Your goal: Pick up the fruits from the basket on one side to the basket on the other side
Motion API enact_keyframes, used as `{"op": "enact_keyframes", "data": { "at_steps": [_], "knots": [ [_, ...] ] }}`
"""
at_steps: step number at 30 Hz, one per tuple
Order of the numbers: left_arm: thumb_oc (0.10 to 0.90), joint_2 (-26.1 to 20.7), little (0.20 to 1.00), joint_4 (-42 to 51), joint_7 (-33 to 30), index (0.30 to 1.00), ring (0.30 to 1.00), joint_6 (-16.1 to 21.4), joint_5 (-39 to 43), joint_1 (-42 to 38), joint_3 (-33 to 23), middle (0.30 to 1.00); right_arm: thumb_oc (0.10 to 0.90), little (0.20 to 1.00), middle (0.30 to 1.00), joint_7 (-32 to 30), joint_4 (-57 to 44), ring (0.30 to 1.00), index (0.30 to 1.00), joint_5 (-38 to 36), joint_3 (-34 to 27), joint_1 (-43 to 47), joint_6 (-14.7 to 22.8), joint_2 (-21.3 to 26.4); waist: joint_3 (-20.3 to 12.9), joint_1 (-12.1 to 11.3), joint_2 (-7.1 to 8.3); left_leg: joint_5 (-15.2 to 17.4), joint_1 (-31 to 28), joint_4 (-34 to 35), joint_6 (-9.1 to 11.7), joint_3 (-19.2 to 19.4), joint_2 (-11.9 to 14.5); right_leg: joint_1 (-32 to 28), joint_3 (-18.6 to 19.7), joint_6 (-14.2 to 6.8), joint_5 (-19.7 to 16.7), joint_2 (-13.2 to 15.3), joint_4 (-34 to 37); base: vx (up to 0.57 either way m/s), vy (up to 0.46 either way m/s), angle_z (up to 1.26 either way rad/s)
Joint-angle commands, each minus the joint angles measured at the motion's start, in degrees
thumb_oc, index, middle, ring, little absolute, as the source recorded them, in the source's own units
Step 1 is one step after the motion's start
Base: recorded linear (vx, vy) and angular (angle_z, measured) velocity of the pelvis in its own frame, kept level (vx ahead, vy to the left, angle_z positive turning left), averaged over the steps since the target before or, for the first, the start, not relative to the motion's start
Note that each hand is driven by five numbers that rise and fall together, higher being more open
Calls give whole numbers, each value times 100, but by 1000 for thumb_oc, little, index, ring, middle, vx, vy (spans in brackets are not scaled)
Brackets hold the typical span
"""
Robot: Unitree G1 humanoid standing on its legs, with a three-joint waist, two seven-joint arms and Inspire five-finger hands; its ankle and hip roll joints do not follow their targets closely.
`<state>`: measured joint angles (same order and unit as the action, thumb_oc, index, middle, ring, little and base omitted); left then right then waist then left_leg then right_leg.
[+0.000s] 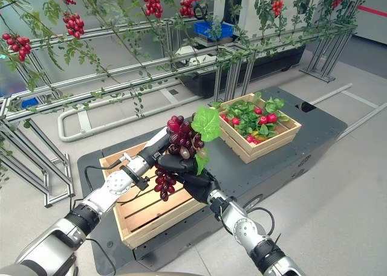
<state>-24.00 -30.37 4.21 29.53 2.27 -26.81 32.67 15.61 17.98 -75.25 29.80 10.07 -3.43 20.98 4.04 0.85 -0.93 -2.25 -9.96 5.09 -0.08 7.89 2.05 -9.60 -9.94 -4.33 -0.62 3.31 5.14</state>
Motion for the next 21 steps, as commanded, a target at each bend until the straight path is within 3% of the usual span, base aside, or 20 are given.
{"op": "enact_keyframes", "data": {
  "at_steps": [1,13,21],
  "knots": [
    [800,467,900,-559,208,900,900,130,-570,-356,751,900,400,300,300,665,-1546,300,300,-557,-834,1510,1111,-1451,-101,99,102,805,-84,-9,25,-123,-29,25,193,49,347,2,-14,0,0,0],
    [800,188,900,-429,122,900,900,190,-827,-390,789,900,400,300,300,686,-1467,300,300,-529,-927,1391,1208,-1320,-96,110,84,804,-98,-9,23,-117,-26,17,205,39,343,7,-14,0,0,0],
    [800,-60,900,-62,176,900,900,273,-636,-244,571,900,400,300,300,570,-1342,300,300,-278,-1359,1385,1392,-997,-93,100,94,819,-99,-9,39,-115,-10,19,207,38,341,-1,-14,0,0,0]
  ]
}}
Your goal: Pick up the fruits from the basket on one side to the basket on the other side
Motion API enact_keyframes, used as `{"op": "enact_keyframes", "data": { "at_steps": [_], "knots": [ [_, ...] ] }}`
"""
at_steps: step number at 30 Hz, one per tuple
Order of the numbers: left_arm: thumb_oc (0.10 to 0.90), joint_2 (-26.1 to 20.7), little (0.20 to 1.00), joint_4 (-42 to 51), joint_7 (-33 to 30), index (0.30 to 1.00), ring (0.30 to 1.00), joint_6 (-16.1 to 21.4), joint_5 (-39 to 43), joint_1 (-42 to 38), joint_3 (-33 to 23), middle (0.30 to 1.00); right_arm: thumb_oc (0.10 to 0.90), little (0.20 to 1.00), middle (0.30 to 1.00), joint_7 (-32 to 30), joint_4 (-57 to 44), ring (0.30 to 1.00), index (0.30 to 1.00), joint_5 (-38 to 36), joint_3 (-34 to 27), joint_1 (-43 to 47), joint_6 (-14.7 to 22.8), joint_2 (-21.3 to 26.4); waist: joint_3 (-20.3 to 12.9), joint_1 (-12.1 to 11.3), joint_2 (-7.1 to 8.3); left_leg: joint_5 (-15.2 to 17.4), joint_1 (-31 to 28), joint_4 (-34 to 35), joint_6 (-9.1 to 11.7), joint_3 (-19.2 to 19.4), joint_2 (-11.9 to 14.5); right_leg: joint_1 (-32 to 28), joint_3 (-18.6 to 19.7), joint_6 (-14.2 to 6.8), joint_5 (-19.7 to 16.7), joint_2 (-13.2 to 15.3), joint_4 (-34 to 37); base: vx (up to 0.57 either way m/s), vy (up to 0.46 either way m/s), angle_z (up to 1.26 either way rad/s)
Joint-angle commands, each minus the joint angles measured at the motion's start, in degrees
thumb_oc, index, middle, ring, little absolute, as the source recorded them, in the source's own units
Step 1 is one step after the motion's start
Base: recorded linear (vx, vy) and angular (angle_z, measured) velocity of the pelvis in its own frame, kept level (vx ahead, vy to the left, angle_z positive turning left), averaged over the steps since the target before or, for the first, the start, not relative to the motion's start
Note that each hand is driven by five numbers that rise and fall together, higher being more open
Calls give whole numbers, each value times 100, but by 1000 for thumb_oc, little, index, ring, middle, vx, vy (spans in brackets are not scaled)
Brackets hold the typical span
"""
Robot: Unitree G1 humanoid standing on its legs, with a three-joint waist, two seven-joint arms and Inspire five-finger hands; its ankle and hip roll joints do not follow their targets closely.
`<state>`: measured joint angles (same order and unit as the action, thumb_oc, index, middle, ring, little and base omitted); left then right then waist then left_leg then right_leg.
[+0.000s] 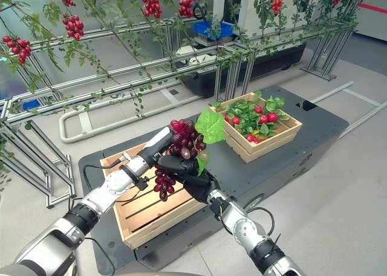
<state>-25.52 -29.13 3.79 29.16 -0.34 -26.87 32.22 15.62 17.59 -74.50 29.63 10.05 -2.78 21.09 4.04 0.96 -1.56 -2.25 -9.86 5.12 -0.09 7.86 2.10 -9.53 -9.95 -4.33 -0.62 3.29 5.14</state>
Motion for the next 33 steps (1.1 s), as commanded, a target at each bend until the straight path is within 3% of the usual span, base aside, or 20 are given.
{"op": "enact_keyframes", "data": {
  "at_steps": [1,15,19,25,33],
  "knots": [
    [800,76,900,-159,220,900,900,304,-356,-225,603,900,400,300,300,551,-1287,300,300,-346,-1380,1386,1328,-985,-95,89,159,820,-108,-12,40,-115,-15,14,211,39,341,-1,-14,0,0,0],
    [800,-300,900,135,87,900,900,341,-500,32,285,900,400,300,300,657,-920,300,300,-207,-1820,975,1138,-576,-82,126,194,829,-146,-12,32,-63,1,-1,240,34,321,-2,-14,0,0,0],
    [800,-570,900,267,-306,900,900,310,-1425,-57,404,900,400,300,300,673,-858,300,300,-262,-1898,842,1092,-453,-49,156,194,815,-137,-12,40,-53,6,10,238,23,310,5,-14,0,0,0],
    [800,-867,900,417,-800,900,900,109,-2057,-257,544,900,400,300,300,764,-743,300,300,-395,-1875,716,1128,-376,-14,175,183,811,-119,-12,40,-49,4,25,232,0,309,18,-14,0,0,0],
    [800,-1011,900,510,-1482,900,900,-9,-2326,-267,441,900,400,300,300,836,-741,300,300,-454,-1865,583,1196,-372,5,161,184,789,-91,-12,55,-68,8,45,218,-8,290,28,-14,0,0,0]
  ]
}}
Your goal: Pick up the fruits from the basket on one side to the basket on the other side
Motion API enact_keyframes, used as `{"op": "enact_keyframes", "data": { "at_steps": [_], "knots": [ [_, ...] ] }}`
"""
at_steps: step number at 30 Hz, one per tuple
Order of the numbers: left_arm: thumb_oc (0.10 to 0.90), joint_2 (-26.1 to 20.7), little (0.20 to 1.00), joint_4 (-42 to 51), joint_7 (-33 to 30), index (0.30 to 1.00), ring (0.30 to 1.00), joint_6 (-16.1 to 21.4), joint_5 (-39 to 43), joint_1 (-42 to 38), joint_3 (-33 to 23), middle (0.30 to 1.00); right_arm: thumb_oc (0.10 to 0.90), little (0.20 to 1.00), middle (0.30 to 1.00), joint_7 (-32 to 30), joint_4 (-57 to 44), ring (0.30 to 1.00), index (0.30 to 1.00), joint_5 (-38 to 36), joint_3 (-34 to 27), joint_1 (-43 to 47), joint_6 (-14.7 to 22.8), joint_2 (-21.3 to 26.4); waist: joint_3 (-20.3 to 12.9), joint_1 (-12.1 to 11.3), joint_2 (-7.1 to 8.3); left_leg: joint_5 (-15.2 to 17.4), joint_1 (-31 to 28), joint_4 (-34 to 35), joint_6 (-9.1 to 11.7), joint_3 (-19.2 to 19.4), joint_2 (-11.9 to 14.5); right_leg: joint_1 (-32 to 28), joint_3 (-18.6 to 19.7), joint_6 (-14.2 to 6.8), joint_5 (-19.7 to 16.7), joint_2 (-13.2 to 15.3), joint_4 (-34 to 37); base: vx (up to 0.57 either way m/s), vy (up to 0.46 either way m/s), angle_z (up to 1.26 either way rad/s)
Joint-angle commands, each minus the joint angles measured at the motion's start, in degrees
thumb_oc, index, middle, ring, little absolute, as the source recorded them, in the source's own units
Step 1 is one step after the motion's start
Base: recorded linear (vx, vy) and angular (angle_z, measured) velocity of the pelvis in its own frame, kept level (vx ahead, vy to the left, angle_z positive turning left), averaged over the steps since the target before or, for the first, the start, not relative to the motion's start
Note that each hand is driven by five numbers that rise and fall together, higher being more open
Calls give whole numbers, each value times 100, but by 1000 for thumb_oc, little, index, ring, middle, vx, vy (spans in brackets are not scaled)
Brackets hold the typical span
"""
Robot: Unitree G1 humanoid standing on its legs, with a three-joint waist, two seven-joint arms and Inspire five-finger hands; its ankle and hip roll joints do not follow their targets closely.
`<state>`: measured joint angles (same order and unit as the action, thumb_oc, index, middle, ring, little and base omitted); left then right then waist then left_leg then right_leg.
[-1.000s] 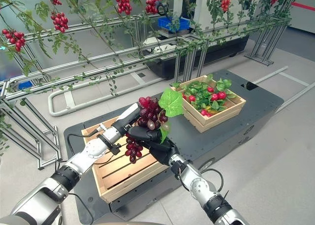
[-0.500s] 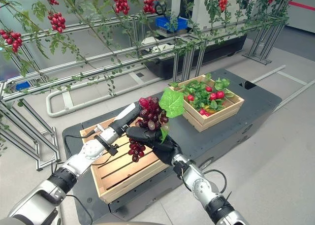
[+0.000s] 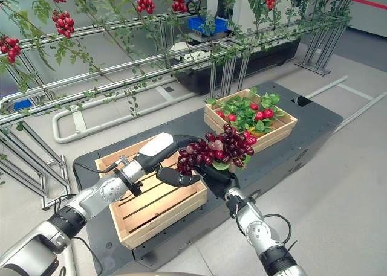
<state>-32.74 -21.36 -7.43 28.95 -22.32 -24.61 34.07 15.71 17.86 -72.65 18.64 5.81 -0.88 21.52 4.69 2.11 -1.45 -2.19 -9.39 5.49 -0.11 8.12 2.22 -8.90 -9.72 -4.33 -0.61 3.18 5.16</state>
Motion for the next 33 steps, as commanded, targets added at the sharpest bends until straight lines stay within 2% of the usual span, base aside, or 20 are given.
{"op": "enact_keyframes", "data": {
  "at_steps": [1,7,14,16,21,29,33],
  "knots": [
    [800,-288,900,-263,-556,900,900,-23,-100,-456,182,900,400,300,300,824,-783,300,300,-638,-777,991,1019,-415,-58,39,179,782,-132,-49,58,-98,-5,-16,187,-3,290,39,-16,0,0,0],
    [800,-9,900,-484,-1558,900,900,-92,322,-130,-479,900,400,300,300,778,-851,300,300,-538,-846,877,1112,-423,-64,-5,228,775,-121,-49,68,-109,4,-12,178,25,291,32,-16,0,0,0],
    [800,490,900,-584,-2479,900,900,99,824,282,-1259,900,400,300,300,648,-998,300,300,-133,-1008,772,1168,-472,-67,-22,310,769,-117,-49,88,-105,20,-6,189,54,299,15,-16,0,0,0],
    [800,694,900,-626,-2944,900,900,245,935,415,-1613,900,400,300,300,594,-1048,300,300,30,-1087,771,1194,-453,-67,-24,347,773,-116,-49,92,-105,28,-4,196,65,306,7,-16,0,0,0],
    [800,977,900,-613,-3761,900,900,354,781,543,-2102,900,400,300,300,500,-1191,300,300,197,-1230,713,1103,-464,-85,7,394,777,-136,-49,101,-86,43,-19,221,82,322,-6,-16,0,0,0],
    [800,1036,900,-638,-3976,900,900,376,684,490,-2153,900,400,300,300,470,-1260,300,300,249,-1375,675,982,-450,-87,69,405,785,-174,-49,106,-34,64,-41,266,86,328,-17,-16,0,2,-2],
    [800,1010,900,-622,-3708,900,900,403,761,504,-2086,900,400,300,300,465,-1342,300,300,346,-1428,620,1001,-428,-93,100,408,788,-193,-49,109,17,78,-50,283,78,327,-15,-16,1,6,-8]
  ]
}}
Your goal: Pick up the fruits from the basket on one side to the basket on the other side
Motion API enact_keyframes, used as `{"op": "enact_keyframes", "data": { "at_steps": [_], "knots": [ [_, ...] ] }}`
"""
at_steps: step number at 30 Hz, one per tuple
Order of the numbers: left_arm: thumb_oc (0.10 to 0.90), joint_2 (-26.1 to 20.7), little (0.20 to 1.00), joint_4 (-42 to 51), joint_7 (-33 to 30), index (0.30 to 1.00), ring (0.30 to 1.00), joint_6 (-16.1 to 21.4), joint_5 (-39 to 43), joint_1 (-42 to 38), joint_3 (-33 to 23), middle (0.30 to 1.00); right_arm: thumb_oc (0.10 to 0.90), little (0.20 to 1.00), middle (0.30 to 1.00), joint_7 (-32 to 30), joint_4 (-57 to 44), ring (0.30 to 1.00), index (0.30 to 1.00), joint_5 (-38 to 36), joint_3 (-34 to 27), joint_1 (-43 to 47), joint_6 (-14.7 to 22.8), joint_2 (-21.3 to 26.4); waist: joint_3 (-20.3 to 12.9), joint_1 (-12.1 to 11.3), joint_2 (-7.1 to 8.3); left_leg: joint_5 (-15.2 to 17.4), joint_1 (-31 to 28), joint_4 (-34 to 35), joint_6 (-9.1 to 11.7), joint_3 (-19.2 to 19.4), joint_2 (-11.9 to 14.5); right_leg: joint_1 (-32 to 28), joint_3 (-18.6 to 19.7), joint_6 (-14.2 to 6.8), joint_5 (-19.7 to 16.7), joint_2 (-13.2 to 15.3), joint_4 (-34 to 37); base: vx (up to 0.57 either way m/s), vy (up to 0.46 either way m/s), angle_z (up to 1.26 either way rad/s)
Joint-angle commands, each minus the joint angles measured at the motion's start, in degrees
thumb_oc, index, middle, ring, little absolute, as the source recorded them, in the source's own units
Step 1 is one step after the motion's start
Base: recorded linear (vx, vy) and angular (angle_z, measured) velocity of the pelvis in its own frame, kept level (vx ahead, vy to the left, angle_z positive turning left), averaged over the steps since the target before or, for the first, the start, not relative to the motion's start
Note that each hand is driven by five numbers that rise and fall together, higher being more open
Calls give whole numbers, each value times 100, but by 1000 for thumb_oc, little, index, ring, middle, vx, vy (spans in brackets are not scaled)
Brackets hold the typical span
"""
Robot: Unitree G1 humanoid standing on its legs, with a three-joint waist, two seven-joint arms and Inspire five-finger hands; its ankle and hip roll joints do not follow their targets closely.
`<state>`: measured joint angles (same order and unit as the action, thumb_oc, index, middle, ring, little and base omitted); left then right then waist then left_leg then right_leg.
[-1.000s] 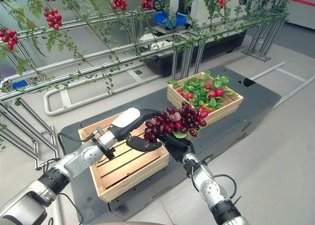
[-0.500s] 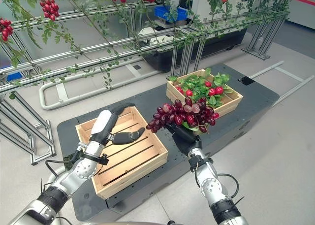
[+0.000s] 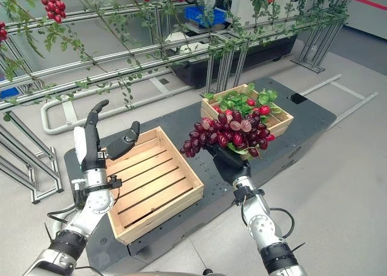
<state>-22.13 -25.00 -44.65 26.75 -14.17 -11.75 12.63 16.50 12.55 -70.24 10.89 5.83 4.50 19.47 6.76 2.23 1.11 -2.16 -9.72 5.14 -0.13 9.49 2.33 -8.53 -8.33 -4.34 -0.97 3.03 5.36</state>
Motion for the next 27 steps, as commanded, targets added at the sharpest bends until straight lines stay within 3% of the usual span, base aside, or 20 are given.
{"op": "enact_keyframes", "data": {
  "at_steps": [1,8,10,11,12,13,15,17,27],
  "knots": [
    [800,-63,900,-257,64,900,900,635,-45,-776,84,900,400,300,300,380,-832,300,300,118,-660,611,466,-210,-300,94,153,786,-162,-14,111,-111,68,-85,146,77,360,1,-36,0,4,-6],
    [800,-94,900,-192,481,900,900,577,368,-745,307,900,400,300,300,316,-1111,300,300,344,-685,524,390,-109,-262,221,183,813,-264,-62,70,-46,47,-62,487,116,339,-70,-36,-4,24,-6],
    [800,-82,900,-84,285,900,900,522,455,-606,305,900,400,300,300,381,-1119,300,300,356,-581,560,298,-65,-200,154,237,1096,0,-767,57,-556,-113,-49,866,154,263,-70,-36,-28,117,-22],
    [800,-120,900,142,22,900,900,425,494,-356,193,900,400,300,300,543,-1091,300,300,313,-377,669,203,12,-143,-49,228,1087,261,-855,-60,-1529,-462,49,1290,182,161,-125,-77,-64,115,-46],
    [800,-124,900,169,31,900,900,435,515,-325,176,900,400,300,300,535,-1085,300,300,318,-348,686,222,23,-131,-78,225,1079,275,-850,-78,-1627,-497,60,1335,184,157,-133,-95,-170,221,-134],
    [800,-155,900,334,48,900,900,414,624,-221,-22,900,400,300,300,522,-893,300,300,435,-50,1033,386,-46,-55,-257,148,963,329,-692,-222,-2015,-681,242,1501,156,231,-138,-386,-170,236,-195],
    [800,-133,900,369,263,900,900,431,693,-308,4,900,400,300,300,341,-857,300,300,478,38,1130,611,-97,-2,-219,92,881,284,-507,-243,-1670,-534,400,1347,85,307,-70,-624,-168,224,-189],
    [800,-127,900,391,204,900,900,268,652,-413,113,900,400,300,300,261,-1037,300,300,457,137,1169,555,-101,95,-179,88,897,302,-521,-289,-1708,-620,624,1420,-52,188,26,-723,-181,163,-106],
    [800,-105,900,92,298,900,900,342,716,-807,319,900,400,300,300,109,-970,300,300,586,204,1128,663,-73,187,62,72,1172,205,-546,-438,-1305,-764,908,1766,-347,-277,157,-426,-106,131,-27]
  ]
}}
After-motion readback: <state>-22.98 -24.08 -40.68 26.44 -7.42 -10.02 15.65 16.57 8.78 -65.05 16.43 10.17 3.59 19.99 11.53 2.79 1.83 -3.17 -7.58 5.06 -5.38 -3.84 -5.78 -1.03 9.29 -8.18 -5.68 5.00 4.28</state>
